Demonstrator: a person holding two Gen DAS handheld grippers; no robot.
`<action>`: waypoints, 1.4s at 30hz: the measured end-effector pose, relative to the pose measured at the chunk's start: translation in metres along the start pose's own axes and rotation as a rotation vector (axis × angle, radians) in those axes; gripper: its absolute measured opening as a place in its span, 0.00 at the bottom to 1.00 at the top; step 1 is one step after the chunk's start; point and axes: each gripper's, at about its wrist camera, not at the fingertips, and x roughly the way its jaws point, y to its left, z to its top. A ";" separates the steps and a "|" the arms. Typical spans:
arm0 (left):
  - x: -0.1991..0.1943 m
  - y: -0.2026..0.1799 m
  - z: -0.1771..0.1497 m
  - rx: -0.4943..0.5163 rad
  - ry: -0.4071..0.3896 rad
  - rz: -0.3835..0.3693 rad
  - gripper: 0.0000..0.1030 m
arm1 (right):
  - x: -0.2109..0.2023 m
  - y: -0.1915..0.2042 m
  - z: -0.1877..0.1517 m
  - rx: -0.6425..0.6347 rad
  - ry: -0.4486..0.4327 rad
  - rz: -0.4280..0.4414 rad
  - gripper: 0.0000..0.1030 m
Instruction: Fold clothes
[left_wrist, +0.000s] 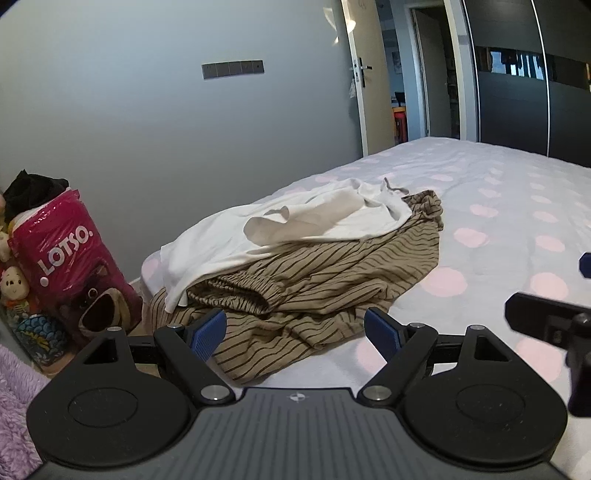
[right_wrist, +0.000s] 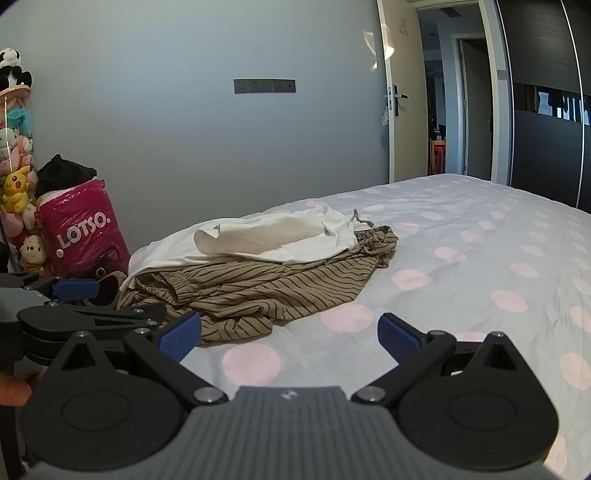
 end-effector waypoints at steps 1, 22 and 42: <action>0.000 0.000 0.000 -0.003 -0.002 -0.002 0.79 | 0.000 0.000 0.000 -0.001 -0.003 -0.001 0.99; -0.004 0.000 0.000 -0.041 -0.020 -0.021 0.79 | 0.003 0.003 -0.007 -0.034 0.028 -0.006 0.99; -0.003 -0.006 -0.001 -0.027 -0.009 -0.015 0.79 | 0.004 0.004 -0.009 -0.043 0.043 -0.014 0.99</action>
